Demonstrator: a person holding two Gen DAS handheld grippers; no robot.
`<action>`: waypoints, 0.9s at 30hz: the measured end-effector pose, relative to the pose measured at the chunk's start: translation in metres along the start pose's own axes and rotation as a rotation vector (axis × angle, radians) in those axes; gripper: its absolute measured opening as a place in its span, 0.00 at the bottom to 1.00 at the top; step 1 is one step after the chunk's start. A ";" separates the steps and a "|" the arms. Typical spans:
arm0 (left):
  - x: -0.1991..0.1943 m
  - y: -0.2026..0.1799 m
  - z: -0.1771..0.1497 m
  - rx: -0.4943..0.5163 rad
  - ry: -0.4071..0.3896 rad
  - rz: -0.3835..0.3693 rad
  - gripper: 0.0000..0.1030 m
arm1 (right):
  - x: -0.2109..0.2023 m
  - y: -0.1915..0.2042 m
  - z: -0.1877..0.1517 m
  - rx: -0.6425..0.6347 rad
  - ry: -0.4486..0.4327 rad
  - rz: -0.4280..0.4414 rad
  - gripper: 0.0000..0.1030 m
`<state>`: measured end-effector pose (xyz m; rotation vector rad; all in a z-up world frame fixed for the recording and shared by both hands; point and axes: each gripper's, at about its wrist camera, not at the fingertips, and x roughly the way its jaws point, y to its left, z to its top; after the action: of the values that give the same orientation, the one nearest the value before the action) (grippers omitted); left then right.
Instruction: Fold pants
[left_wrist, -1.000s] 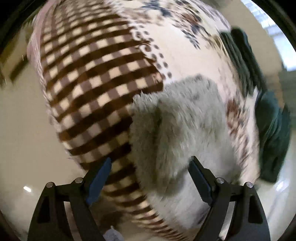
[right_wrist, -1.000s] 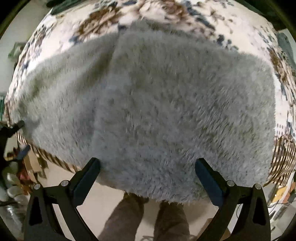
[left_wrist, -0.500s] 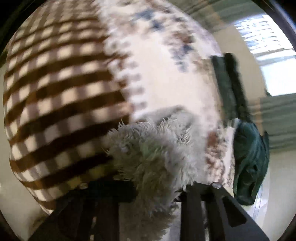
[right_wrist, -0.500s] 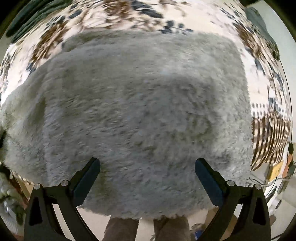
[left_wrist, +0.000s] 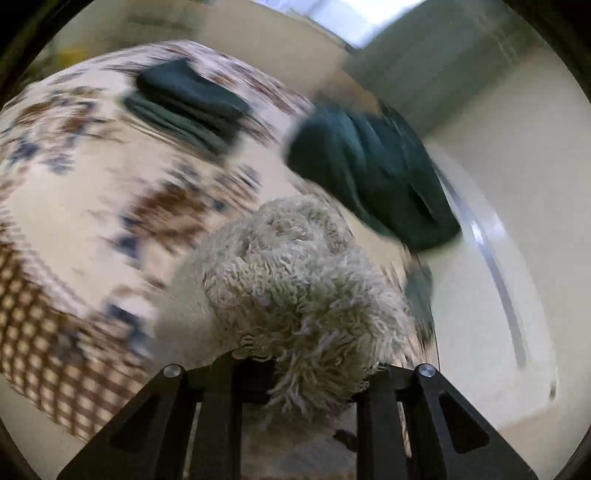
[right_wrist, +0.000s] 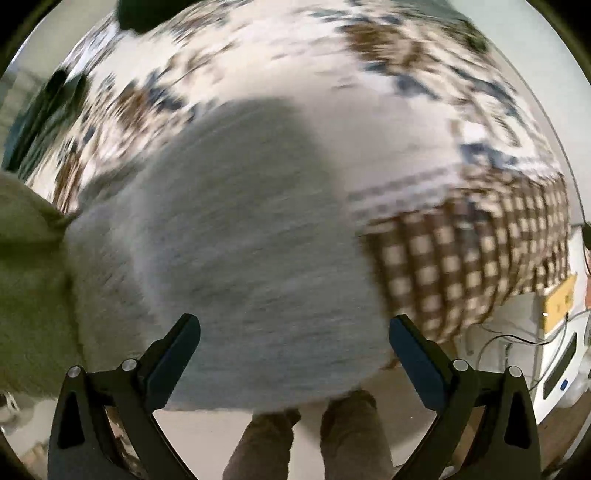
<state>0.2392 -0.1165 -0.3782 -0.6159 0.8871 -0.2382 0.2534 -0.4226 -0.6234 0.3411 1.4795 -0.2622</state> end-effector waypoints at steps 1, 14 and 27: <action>0.014 -0.019 -0.011 0.025 0.040 -0.008 0.15 | 0.001 -0.020 0.010 0.018 -0.006 -0.001 1.00; 0.163 -0.141 -0.154 0.285 0.460 0.130 0.20 | 0.005 -0.196 0.065 0.242 -0.021 0.095 1.00; 0.087 -0.135 -0.087 0.217 0.427 0.092 0.82 | 0.018 -0.129 0.082 0.158 0.127 0.624 1.00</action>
<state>0.2326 -0.2978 -0.3961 -0.3236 1.2782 -0.3854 0.2824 -0.5723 -0.6441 0.9358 1.4053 0.1483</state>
